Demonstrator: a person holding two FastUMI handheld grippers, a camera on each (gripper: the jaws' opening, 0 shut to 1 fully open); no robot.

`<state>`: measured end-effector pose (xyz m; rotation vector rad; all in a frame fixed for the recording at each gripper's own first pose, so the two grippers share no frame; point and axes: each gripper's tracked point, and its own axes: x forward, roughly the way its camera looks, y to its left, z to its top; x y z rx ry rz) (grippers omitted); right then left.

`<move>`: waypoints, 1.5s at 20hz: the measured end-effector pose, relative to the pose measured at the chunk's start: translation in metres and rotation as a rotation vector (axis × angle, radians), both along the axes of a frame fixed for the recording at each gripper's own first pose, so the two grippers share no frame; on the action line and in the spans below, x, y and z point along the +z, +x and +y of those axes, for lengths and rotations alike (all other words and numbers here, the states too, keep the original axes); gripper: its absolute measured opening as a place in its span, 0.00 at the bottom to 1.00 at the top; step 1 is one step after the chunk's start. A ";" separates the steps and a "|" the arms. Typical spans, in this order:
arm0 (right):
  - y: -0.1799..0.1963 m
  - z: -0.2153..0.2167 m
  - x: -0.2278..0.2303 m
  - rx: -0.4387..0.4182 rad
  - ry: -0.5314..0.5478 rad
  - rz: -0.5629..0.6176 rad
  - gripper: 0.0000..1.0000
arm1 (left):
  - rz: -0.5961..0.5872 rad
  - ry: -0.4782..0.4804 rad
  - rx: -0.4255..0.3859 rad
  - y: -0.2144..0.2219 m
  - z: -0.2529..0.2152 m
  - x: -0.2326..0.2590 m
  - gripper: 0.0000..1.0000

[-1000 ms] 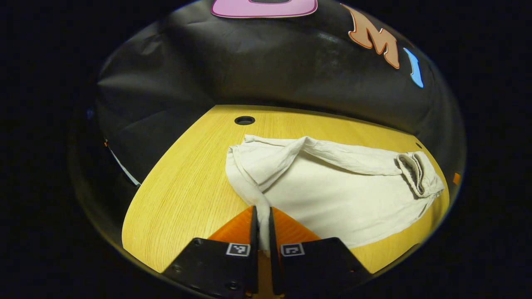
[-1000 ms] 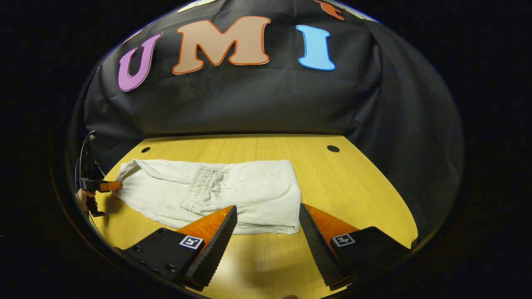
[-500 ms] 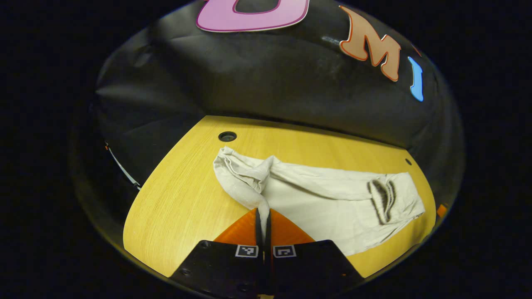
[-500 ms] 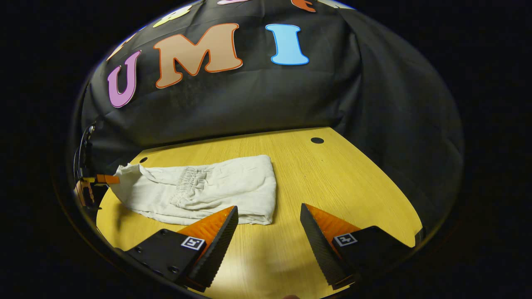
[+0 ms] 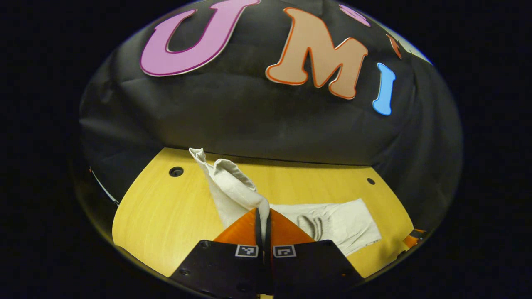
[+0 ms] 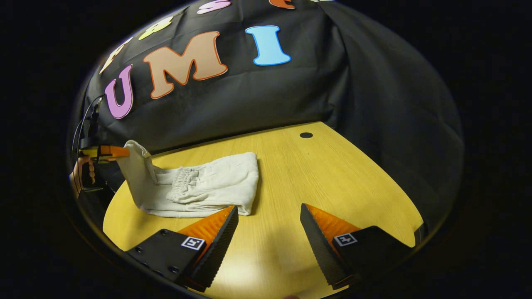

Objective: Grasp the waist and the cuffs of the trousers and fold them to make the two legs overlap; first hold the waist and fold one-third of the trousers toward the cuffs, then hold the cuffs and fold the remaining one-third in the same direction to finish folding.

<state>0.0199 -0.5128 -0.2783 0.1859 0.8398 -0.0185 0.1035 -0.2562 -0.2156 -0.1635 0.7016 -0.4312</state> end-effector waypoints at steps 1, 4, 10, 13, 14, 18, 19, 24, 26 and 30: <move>-0.002 -0.005 0.001 -0.010 0.004 -0.001 0.97 | -0.009 -0.003 -0.021 0.001 -0.017 0.006 0.00; -0.011 -0.027 0.006 -0.043 0.005 -0.013 0.97 | -0.017 -0.008 -0.090 -0.003 -0.068 0.020 0.00; -0.019 -0.058 0.021 -0.093 -0.009 -0.036 0.97 | -0.038 -0.005 -0.245 -0.016 -0.175 0.032 0.00; -0.022 -0.070 0.025 -0.110 -0.016 -0.042 0.97 | -0.020 -0.019 -0.311 -0.033 -0.224 0.024 0.00; -0.026 -0.073 0.025 -0.114 -0.019 -0.044 0.97 | -0.008 -0.018 -0.331 -0.041 -0.237 0.018 0.00; -0.033 -0.087 0.024 -0.127 -0.034 -0.033 0.97 | 0.019 0.041 -0.412 -0.065 -0.278 -0.031 0.00; -0.032 -0.089 0.024 -0.128 -0.034 -0.032 0.97 | 0.036 0.064 -0.436 -0.076 -0.287 -0.049 0.00; -0.020 -0.088 0.028 -0.093 -0.038 -0.048 0.97 | 0.033 0.080 -0.486 -0.104 -0.299 -0.075 0.02; -0.004 -0.077 0.029 -0.048 -0.031 -0.067 0.97 | 0.033 0.010 -0.502 -0.126 -0.299 -0.061 0.24; 0.035 -0.046 0.051 0.039 0.001 -0.149 0.97 | -0.118 -0.008 -0.393 -0.112 -0.271 -0.007 0.99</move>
